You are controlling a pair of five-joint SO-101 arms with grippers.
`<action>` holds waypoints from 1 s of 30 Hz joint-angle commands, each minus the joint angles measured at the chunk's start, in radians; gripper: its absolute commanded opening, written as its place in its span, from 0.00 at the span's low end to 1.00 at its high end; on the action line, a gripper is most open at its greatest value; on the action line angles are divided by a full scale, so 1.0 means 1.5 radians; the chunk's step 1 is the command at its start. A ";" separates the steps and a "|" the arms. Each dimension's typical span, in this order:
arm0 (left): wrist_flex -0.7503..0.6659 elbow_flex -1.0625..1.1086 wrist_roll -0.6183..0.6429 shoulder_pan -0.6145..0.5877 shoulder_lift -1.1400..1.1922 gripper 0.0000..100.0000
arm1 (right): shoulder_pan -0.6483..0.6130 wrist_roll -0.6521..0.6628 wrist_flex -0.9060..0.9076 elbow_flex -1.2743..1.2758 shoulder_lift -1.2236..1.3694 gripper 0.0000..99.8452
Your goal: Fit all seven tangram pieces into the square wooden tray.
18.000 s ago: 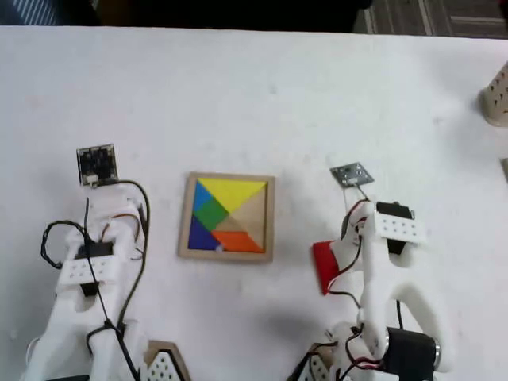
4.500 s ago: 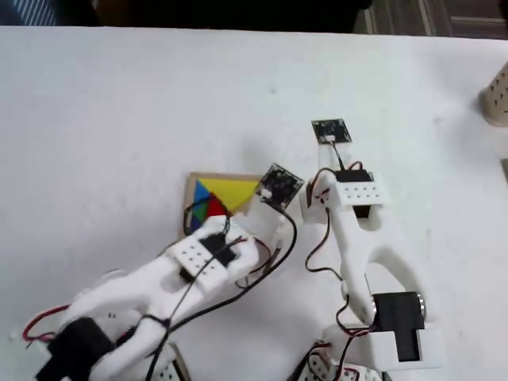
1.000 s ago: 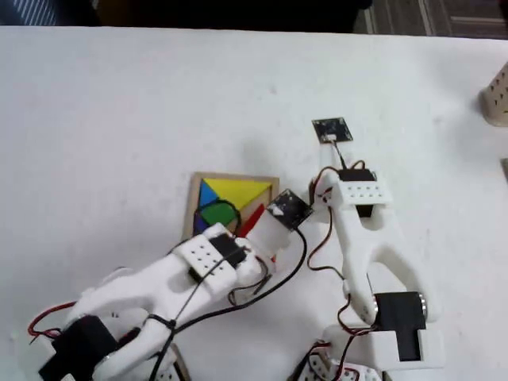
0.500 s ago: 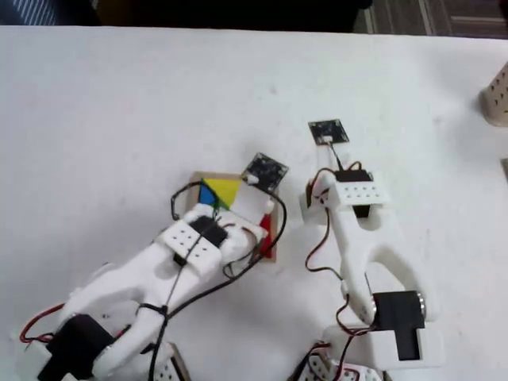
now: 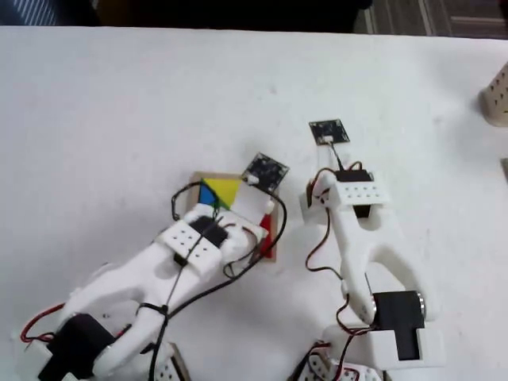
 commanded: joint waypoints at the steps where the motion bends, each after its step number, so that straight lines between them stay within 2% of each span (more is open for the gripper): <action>1: -0.017 -0.025 0.006 0.007 -0.004 0.02 | 0.019 0.009 0.009 -0.028 -0.011 0.05; 9: -0.089 -0.025 0.007 -0.033 -0.001 0.02 | 0.022 0.009 0.009 -0.028 -0.011 0.05; 17: -0.085 -0.006 0.007 -0.030 -0.008 0.02 | 0.022 0.009 0.009 -0.028 -0.011 0.05; 20: -0.040 0.005 0.003 0.002 -0.033 0.02 | 0.025 0.009 0.009 -0.029 -0.011 0.05; 24: -0.017 0.046 0.007 0.048 -0.084 0.02 | 0.102 -0.029 0.038 -0.071 -0.006 0.05; 26: -0.030 0.049 0.008 0.031 -0.087 0.02 | 0.127 -0.068 0.058 -0.092 -0.004 0.05; 30: -0.047 0.032 0.018 0.004 -0.046 0.02 | 0.133 -0.083 0.061 -0.095 -0.002 0.05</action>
